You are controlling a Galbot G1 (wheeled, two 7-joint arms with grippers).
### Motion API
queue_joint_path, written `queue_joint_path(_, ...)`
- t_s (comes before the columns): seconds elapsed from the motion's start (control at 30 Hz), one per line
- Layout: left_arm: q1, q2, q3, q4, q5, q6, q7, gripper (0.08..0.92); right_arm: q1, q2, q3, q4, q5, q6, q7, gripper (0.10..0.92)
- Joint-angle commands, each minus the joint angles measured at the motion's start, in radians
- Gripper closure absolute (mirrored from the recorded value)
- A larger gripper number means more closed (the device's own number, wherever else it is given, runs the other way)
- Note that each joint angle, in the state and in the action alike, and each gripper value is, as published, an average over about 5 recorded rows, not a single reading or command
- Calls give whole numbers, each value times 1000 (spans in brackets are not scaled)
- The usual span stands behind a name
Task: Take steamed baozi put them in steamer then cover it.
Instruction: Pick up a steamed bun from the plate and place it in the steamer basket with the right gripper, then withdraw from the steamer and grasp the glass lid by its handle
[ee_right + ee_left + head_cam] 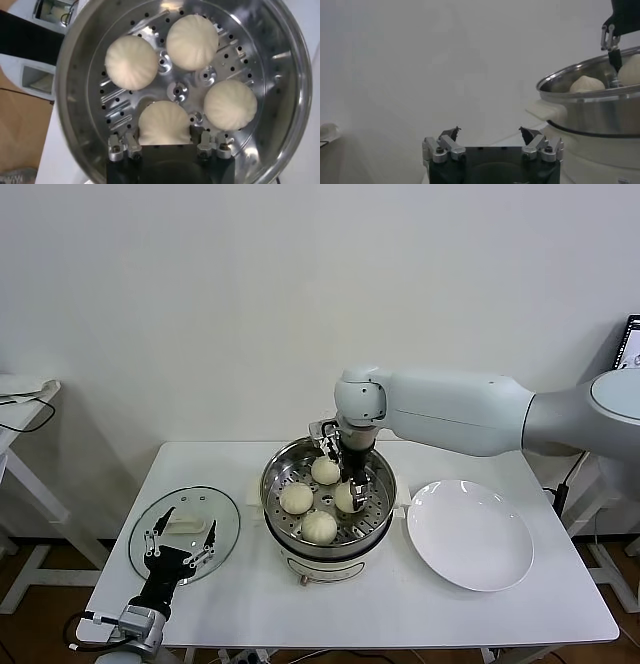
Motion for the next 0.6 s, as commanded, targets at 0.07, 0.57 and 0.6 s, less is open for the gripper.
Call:
queue_joint_path(0.07,0,0,-3,2,0,1,0,177,-29,-6,31,-14,-19,5,-5,310)
queue_joint_path(0.57,2,12,-15,-31,-44,8,55,177,15,-407,301,148,41,42,-63,203)
queue_joint_path(0.6,1,13,-15,-34,-56,17,60,177,-8,-449,342,160,46,49,-53,203)
